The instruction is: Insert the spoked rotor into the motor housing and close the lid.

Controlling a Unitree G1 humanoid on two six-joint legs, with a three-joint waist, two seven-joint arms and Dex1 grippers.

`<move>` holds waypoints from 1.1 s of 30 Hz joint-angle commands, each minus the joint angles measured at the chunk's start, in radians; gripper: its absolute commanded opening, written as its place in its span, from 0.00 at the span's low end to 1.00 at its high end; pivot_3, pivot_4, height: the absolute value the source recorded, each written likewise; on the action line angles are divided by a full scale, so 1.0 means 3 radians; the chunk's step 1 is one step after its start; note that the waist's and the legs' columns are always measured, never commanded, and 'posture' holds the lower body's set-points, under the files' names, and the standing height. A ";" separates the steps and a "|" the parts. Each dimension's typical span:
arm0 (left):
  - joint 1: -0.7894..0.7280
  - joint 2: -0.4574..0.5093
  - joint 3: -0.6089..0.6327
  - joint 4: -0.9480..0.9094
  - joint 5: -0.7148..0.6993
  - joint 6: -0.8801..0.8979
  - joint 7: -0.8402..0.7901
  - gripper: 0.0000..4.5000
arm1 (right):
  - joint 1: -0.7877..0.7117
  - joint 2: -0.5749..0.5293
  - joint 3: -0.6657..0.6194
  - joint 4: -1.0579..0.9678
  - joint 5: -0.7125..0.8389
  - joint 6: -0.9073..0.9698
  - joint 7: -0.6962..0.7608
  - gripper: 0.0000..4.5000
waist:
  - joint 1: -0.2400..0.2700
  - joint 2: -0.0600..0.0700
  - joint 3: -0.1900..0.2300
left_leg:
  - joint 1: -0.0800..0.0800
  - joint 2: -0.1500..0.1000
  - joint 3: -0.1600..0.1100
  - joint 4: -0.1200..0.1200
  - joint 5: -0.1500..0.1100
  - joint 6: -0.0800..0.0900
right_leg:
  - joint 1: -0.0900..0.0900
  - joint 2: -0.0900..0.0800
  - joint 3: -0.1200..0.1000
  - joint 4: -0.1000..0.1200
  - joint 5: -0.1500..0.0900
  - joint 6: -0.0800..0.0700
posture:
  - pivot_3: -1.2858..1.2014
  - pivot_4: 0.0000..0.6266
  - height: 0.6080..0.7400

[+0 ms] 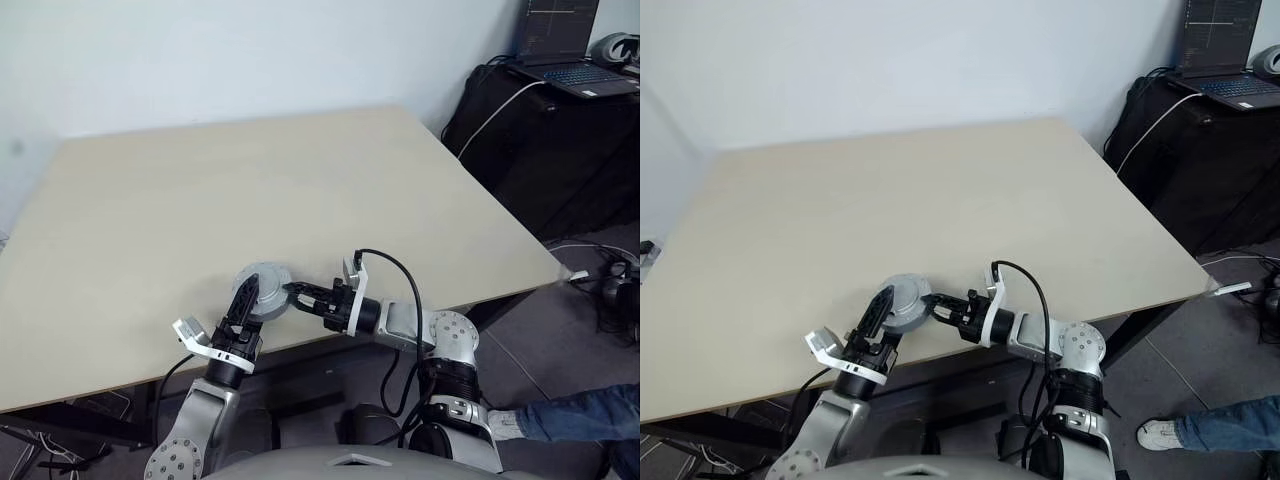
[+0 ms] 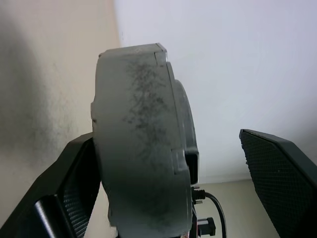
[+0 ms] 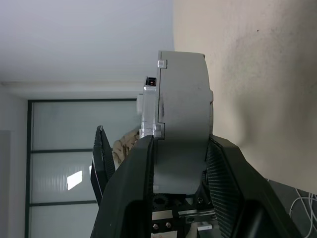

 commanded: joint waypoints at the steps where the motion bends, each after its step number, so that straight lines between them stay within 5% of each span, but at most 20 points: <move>1: -0.0214 -0.0312 -0.0107 -0.0019 -0.0057 -0.0019 -0.0068 0.79 | -0.0021 0.0080 0.0037 -0.0149 0.0203 -0.0004 0.0041 0.27 | 0.0000 0.0000 0.0000 | 0.0000 0.0000 0.0000 0.0000 0.0000 0.0000 | 0.0000 0.0000 0.0000 0.0000 0.0000 0.0000 | 0.52 0.00 1.00; 6: -0.0219 -0.0301 -0.0115 -0.0009 -0.0061 -0.0020 -0.0070 0.47 | -0.0012 0.0071 0.0060 -0.0153 0.0234 -0.0027 0.0021 0.27 | 0.0000 0.0000 0.0000 | 0.0000 0.0000 0.0000 0.0000 0.0000 0.0000 | 0.0000 0.0000 0.0000 0.0000 0.0000 0.0000 | 0.52 0.00 1.00; 15: -0.0241 -0.0268 -0.0110 -0.0013 0.0014 -0.0080 -0.0057 0.47 | 0.0083 0.0000 0.0286 -0.0455 -0.0164 -0.0390 0.0019 0.27 | 0.0001 0.0000 0.0000 | 0.0000 0.0000 0.0000 0.0000 0.0000 0.0000 | 0.0000 0.0000 0.0000 0.0000 0.0000 0.0000 | 0.52 0.00 1.00; 24: -0.0480 -0.0203 -0.0014 0.0024 0.0072 -0.0256 0.0010 0.47 | 0.0235 -0.0382 0.0582 -0.0975 -0.0459 -0.0693 0.0259 0.93 | 0.0021 0.0000 0.0000 | 0.0000 -0.0001 -0.0001 0.0002 0.0000 0.0000 | 0.0002 0.0000 0.0000 0.0001 0.0000 0.0000 | 0.52 0.00 1.00; 27: -0.0639 -0.0221 0.0091 0.0117 0.0221 -0.0426 0.0166 0.47 | 0.0328 -0.0858 0.1232 -0.1389 -0.1339 -0.1331 0.0486 1.00 | 0.0019 0.0002 -0.0002 | 0.0001 -0.0002 -0.0001 0.0004 0.0000 0.0000 | 0.0004 0.0001 0.0000 0.0000 0.0000 0.0000 | 0.52 0.00 1.00; 30: -0.0893 -0.0214 0.0247 0.0280 0.0349 -0.0622 0.0368 0.47 | 0.0483 -0.1365 0.2082 -0.1560 -0.2654 -0.2732 0.0754 1.00 | 0.0020 -0.0001 -0.0005 | 0.0001 -0.0006 0.0001 0.0004 0.0000 0.0000 | 0.0004 0.0000 0.0003 -0.0003 0.0000 0.0001 | 0.52 0.00 1.00; 33: -0.1244 -0.0181 0.0468 0.0574 0.0412 -0.0799 0.0555 0.47 | 0.0612 -0.1432 0.2350 -0.1391 -0.3214 -0.3600 0.0889 1.00 | 0.0018 -0.0010 -0.0003 | 0.0002 -0.0006 0.0000 0.0004 0.0001 -0.0001 | 0.0006 0.0003 0.0002 -0.0002 0.0000 0.0001 | 0.52 0.00 1.00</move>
